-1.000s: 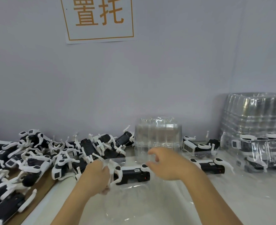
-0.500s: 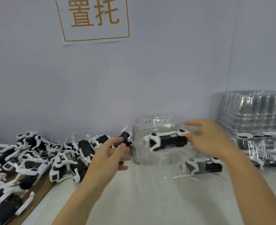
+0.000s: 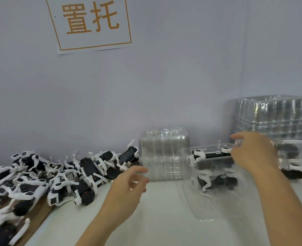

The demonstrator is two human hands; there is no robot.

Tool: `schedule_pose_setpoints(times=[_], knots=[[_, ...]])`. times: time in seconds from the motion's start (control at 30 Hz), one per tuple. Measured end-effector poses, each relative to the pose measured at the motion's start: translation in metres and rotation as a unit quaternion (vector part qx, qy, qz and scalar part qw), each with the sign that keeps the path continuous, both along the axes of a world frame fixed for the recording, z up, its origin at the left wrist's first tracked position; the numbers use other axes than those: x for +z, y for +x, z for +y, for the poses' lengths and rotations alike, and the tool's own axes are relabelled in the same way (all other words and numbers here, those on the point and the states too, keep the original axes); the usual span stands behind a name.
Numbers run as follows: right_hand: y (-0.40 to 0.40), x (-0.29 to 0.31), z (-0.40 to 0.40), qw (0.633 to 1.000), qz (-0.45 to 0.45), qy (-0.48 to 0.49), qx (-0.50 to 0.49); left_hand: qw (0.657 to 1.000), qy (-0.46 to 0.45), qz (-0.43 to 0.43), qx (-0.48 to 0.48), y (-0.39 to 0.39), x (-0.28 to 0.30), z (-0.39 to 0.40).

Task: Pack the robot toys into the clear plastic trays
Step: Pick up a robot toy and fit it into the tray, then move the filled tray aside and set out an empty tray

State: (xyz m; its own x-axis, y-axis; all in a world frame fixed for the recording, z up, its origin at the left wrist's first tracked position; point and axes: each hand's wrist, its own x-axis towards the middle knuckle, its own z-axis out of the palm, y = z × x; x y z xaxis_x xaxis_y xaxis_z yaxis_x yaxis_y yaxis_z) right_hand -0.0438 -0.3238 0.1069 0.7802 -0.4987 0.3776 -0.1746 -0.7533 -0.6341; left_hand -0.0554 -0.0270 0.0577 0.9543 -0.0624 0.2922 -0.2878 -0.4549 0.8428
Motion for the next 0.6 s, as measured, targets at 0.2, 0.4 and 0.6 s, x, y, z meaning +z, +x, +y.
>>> schedule_pose_setpoints(times=[0.2, 0.4, 0.6], knots=[[0.001, 0.004, 0.014, 0.983, 0.066, -0.005, 0.171, 0.997, 0.061, -0.034, -0.011, 0.001, -0.007, 0.000], [0.007, 0.000, 0.003, 0.985, 0.060, 0.011, 0.163, 0.987, 0.093, -0.133, 0.016, 0.024, 0.003, -0.005], [0.012, -0.003, 0.005, 0.985, 0.015, 0.012, 0.172, 0.940, 0.268, -0.210, 0.006, 0.093, 0.035, -0.032]])
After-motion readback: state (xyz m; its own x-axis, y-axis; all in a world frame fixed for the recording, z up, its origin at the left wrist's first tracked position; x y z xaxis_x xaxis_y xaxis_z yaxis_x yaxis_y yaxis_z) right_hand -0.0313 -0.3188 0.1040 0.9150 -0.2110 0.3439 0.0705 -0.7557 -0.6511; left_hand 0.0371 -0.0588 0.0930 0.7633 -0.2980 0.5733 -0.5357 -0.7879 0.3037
